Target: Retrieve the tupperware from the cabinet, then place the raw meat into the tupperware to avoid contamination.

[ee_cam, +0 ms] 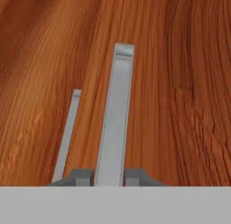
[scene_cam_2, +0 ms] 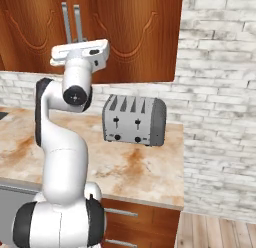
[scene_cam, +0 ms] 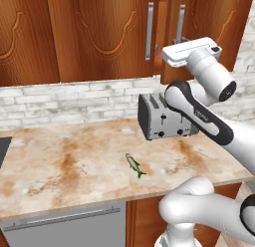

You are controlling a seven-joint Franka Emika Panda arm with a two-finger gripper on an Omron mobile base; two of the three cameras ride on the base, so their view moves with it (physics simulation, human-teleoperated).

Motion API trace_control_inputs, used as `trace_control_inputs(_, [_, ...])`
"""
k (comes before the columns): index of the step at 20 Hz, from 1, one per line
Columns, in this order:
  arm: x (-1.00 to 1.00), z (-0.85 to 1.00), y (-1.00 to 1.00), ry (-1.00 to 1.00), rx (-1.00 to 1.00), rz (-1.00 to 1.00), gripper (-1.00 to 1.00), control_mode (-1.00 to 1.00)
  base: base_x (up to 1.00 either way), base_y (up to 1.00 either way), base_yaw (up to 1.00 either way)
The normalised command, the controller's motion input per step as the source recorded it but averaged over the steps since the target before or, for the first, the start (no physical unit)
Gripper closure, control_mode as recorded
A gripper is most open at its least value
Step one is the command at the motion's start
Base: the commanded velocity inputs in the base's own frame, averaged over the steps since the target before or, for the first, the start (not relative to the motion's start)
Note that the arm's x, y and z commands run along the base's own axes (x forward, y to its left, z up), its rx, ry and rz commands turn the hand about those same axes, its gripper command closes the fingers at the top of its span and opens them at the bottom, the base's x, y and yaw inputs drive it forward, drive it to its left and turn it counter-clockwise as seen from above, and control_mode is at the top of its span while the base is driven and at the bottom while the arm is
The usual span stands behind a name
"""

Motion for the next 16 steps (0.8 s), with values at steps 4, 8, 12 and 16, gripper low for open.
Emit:
trace_control_inputs(4, [-0.43,0.00,-0.67,-0.11,0.00,0.13,1.00,-1.00,0.00,0.00,0.00])
trace_control_inputs(8, [-0.42,0.00,-0.73,-0.10,0.00,0.14,1.00,-1.00,0.00,0.00,0.00])
trace_control_inputs(12, [-0.39,0.00,-0.73,-0.10,0.01,0.15,1.00,-1.00,0.00,0.00,0.00])
trace_control_inputs(16, [-0.28,0.00,-0.72,-0.06,0.00,0.15,-1.00,-1.00,0.00,0.00,0.00])
